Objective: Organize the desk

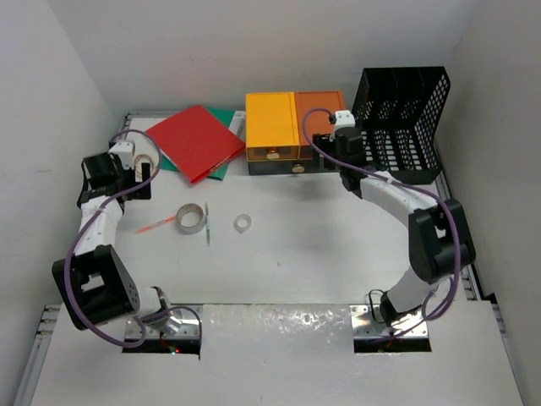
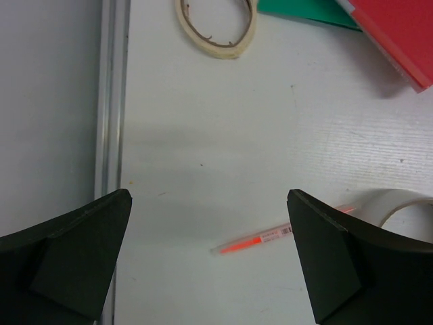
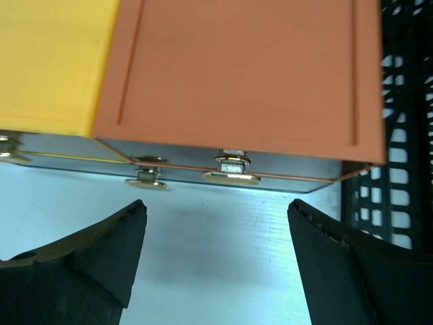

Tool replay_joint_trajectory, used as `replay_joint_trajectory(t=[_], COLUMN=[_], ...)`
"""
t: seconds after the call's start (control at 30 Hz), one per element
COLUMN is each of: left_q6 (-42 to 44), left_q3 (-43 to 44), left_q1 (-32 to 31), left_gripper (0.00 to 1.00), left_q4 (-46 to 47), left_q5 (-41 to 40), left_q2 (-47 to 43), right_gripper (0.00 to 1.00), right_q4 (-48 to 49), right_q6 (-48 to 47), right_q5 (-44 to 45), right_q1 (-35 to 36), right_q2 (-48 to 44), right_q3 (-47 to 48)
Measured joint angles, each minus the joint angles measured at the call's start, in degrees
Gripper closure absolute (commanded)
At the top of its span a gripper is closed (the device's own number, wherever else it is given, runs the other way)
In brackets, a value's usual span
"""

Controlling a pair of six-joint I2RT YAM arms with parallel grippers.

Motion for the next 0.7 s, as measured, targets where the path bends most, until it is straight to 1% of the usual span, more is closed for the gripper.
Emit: replay_joint_trajectory(t=[0.07, 0.17, 0.27, 0.33, 0.37, 0.47, 0.57, 0.7], left_q6=[0.6, 1.3, 1.9, 2.0, 2.1, 2.1, 2.2, 2.7], left_q3=[0.8, 1.4, 1.5, 1.5, 1.5, 1.6, 1.6, 1.6], left_q1=[0.0, 0.0, 0.0, 0.0, 0.0, 0.0, 0.0, 0.0], left_gripper=[0.01, 0.00, 0.00, 0.00, 0.00, 0.01, 0.00, 0.00], left_q4=[-0.9, -2.2, -3.6, -4.2, -4.5, -4.9, -5.0, -4.9], left_q5=[-0.9, -2.5, -4.7, -5.9, -6.3, -6.7, -7.0, -7.8], left_q2=[-0.3, -0.3, -0.3, -0.3, -0.3, -0.3, -0.1, 0.5], right_gripper=[0.17, 0.19, 0.20, 0.21, 0.25, 0.28, 0.29, 0.29], right_q4=[-2.1, -3.6, -2.8, -2.2, -1.8, -0.4, 0.9, 2.0], right_q6=[0.2, 1.3, 2.4, 2.8, 3.1, 4.5, 5.6, 5.6], right_q5=[0.0, -0.1, 1.0, 1.9, 2.1, 2.3, 5.0, 9.7], right_q1=[0.0, 0.8, 4.9, 9.3, 11.5, 16.0, 17.7, 19.1], right_q2=[-3.4, -8.6, -10.8, -9.0, -7.1, -0.8, 5.0, 9.8], right_q3=[-0.4, -1.4, -1.8, -0.6, 0.6, 4.0, 7.2, 10.7])
